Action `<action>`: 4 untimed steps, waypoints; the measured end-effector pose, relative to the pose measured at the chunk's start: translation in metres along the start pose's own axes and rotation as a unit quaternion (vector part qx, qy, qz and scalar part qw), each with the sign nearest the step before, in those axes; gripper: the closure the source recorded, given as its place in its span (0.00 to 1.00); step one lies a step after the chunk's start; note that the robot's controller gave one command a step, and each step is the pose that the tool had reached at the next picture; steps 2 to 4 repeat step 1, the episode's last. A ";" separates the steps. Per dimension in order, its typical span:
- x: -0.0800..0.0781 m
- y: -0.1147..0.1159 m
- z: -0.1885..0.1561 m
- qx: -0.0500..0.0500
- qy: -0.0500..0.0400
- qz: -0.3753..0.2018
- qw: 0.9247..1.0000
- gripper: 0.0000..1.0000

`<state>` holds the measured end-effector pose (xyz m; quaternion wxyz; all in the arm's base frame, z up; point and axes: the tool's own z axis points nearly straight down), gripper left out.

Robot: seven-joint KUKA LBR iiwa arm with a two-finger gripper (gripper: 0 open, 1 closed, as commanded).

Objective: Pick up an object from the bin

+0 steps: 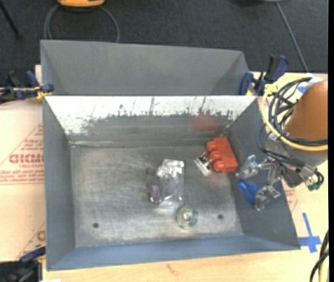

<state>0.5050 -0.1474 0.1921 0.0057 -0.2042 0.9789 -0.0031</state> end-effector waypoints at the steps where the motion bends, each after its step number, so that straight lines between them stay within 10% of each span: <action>1: -0.081 0.027 -0.071 -0.003 0.000 -0.156 0.988 1.00; 4: -0.081 0.027 -0.071 -0.003 0.000 -0.156 0.988 1.00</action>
Offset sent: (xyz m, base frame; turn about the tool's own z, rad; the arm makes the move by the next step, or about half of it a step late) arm 0.0599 0.0570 0.0689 -0.3131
